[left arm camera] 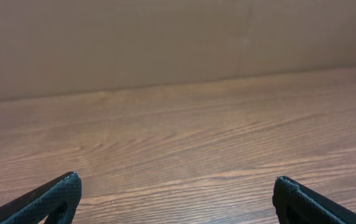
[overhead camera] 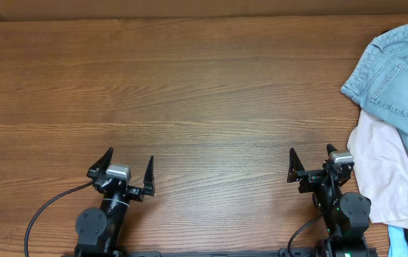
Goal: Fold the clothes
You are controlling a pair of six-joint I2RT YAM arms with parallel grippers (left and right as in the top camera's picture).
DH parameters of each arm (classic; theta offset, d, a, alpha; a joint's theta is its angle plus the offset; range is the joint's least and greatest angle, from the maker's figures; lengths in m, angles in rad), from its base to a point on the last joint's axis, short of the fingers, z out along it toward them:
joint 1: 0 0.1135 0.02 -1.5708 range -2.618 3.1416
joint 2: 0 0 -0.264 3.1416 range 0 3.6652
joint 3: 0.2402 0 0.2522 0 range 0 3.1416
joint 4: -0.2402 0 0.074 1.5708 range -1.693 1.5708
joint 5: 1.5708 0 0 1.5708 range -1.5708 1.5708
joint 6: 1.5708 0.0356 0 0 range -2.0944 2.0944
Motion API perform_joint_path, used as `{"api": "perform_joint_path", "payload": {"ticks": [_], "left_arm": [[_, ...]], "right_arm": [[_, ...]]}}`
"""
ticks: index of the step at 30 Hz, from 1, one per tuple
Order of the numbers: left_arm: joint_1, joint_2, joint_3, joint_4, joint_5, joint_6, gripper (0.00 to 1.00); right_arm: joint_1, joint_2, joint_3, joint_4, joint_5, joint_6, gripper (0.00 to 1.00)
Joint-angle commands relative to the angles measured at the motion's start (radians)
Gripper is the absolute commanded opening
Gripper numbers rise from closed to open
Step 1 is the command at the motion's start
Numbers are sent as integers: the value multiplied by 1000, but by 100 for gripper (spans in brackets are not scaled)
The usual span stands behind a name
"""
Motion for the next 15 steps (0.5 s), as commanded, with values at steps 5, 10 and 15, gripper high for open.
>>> {"api": "perform_joint_path", "payload": {"ticks": [5, 10, 15], "left_arm": [[4, -9, -6, 167, -5, -138, 100], [4, -9, -6, 294, -18, -138, 100], [4, -9, 4, 302, -17, -229, 100]], "right_arm": [[5, -6, -10, 16, -2, -2, 100], [5, -6, -10, 63, -3, -2, 100], [5, -6, -9, 204, -164, -2, 100]]}}
